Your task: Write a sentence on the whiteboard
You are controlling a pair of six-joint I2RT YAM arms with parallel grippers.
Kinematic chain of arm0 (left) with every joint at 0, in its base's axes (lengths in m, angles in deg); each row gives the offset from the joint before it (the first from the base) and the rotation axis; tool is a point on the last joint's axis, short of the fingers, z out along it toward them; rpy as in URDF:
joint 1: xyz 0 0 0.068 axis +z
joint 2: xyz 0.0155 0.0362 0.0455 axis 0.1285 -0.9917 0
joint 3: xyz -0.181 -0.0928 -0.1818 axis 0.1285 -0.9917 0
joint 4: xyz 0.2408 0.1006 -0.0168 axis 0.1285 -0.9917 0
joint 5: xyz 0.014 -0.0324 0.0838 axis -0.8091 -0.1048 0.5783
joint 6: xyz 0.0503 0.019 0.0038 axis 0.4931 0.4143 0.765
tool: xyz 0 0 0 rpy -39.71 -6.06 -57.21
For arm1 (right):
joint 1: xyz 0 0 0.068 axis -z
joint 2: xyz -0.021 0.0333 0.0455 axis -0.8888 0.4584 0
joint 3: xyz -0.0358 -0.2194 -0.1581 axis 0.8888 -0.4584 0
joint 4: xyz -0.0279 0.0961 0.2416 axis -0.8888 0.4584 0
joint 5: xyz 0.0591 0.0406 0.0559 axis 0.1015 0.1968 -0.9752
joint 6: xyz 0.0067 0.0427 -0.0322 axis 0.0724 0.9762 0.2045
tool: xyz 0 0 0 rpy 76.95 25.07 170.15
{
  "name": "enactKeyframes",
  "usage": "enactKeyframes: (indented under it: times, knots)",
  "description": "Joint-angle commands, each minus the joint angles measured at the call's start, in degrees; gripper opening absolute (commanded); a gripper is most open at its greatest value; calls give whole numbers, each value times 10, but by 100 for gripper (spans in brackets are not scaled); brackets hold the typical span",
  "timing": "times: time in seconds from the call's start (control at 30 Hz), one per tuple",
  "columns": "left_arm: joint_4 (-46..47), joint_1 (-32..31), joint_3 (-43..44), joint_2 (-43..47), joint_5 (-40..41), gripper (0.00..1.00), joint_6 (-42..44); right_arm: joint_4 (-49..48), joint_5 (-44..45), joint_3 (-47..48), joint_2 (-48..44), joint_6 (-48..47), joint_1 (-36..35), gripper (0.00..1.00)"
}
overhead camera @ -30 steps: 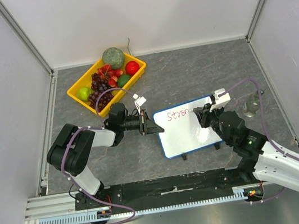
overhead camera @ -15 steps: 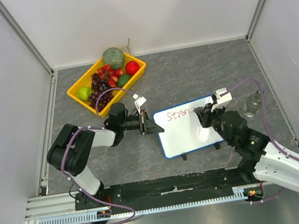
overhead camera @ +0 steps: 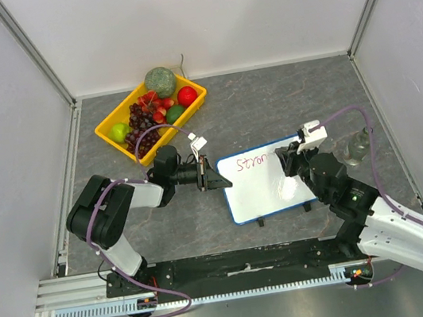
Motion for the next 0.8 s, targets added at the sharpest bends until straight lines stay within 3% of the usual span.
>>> enactKeyframes:
  times: [0.0,0.77]
  knots:
    - [-6,-5,7,-6,-14,2,43,-18,22,14,1,-7,6,0]
    - [-6,-4,7,-7,-14,2,44,-23,-27,-12,4,0,16,0]
